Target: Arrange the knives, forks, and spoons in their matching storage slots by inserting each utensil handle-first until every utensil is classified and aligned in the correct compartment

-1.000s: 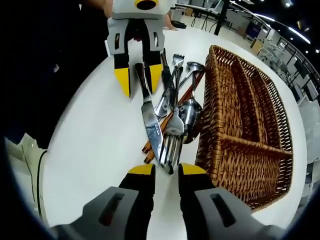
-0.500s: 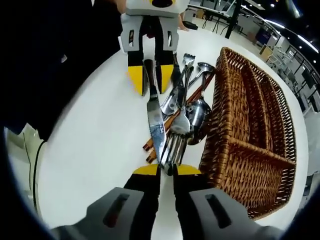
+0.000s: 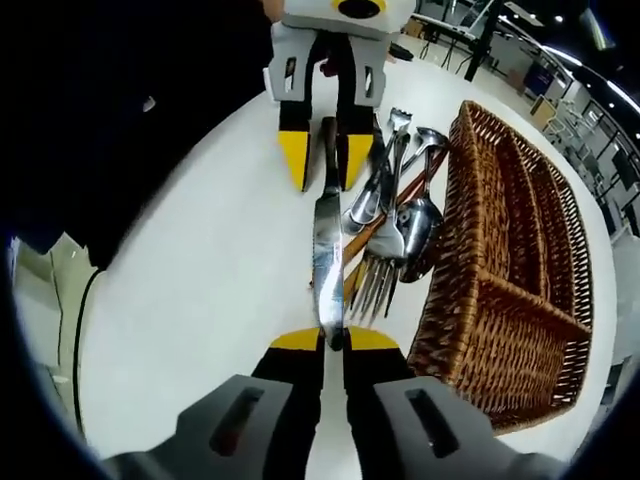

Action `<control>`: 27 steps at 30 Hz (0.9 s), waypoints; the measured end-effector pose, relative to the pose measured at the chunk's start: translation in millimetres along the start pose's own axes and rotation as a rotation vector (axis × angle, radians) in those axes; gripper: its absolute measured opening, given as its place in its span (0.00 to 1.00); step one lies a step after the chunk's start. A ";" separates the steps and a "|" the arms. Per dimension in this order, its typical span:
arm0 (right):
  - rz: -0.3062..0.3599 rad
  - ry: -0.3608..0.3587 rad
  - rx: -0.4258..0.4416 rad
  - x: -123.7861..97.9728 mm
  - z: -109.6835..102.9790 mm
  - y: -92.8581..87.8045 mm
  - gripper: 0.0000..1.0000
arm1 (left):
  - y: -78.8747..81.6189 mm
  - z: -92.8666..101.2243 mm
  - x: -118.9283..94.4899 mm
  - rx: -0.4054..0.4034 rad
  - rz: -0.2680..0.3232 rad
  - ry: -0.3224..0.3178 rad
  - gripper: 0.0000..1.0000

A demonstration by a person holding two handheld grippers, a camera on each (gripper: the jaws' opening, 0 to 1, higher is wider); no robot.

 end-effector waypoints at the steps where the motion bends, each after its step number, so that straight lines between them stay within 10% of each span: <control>1: 0.000 0.000 0.000 -0.4 -0.5 0.0 0.06 | 0.2 -0.1 0.3 0.006 0.000 0.000 0.20; 27: 0.002 -0.062 -0.122 -23.0 -11.8 25.8 0.05 | 3.5 8.2 4.5 0.156 -0.007 -0.029 0.10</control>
Point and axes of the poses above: the point that each gripper's makers call its tool centre point, and the gripper's own axes: x roughly forward along the fingers, z roughly to its right, y roughly out of its top, the point moved 7 cm from there along -x, roughly backward along the fingers, and after that the axes turned 5 degrees about x, right-handed, at the moved point
